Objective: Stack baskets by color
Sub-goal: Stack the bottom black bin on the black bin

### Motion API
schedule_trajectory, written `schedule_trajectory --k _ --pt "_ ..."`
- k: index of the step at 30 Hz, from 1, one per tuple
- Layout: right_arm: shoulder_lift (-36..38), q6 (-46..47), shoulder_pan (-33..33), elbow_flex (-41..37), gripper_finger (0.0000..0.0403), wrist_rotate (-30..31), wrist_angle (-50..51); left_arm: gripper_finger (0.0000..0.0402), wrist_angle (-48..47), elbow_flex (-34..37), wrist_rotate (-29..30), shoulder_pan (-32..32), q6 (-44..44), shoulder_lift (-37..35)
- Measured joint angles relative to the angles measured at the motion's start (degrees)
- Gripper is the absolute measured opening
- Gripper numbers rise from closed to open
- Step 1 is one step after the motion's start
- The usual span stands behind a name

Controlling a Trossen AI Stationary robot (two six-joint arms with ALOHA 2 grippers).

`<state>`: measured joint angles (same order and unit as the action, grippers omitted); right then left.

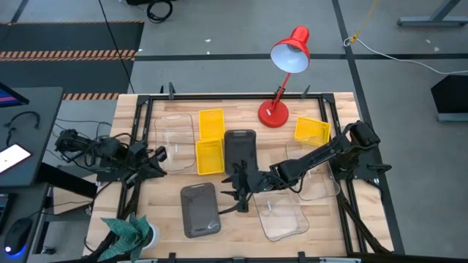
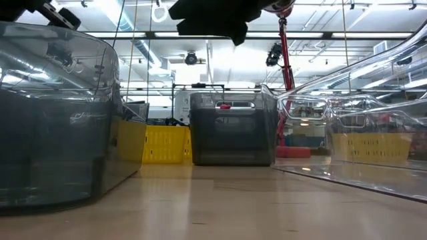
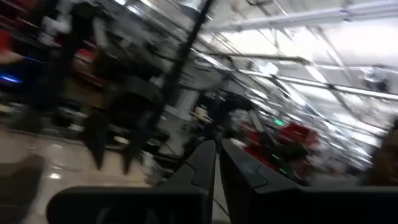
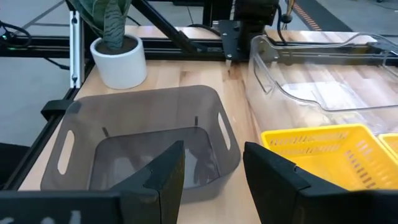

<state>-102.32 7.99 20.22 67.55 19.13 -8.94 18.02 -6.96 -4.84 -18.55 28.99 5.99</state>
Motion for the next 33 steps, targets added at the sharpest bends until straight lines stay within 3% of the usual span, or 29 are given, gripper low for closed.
schedule_trajectory --k 2,12,21,24,29,33 --pt "0.00 0.15 0.58 0.00 0.0169 1.40 -0.02 0.0030 -1.26 0.00 3.75 0.00 -0.73 -0.01" --pt "0.00 1.59 3.42 0.00 0.0169 7.56 -0.03 0.0026 -13.98 0.00 7.98 0.12 -1.01 0.01" --pt "0.00 2.99 4.10 0.02 0.0169 9.99 -0.01 0.0010 -15.02 -0.24 8.73 -0.04 3.88 0.58" --pt "0.00 2.95 4.10 0.02 0.0169 9.98 -0.01 0.0010 -12.71 -0.24 4.54 -0.10 5.60 4.47" --pt "0.00 2.30 3.97 0.04 0.0169 9.98 0.02 0.0009 -9.82 -2.71 0.18 -2.22 7.63 17.50" --pt "0.00 0.90 3.56 0.04 0.0169 10.00 0.14 0.0009 -19.96 -10.60 -0.99 -4.68 2.09 28.10"
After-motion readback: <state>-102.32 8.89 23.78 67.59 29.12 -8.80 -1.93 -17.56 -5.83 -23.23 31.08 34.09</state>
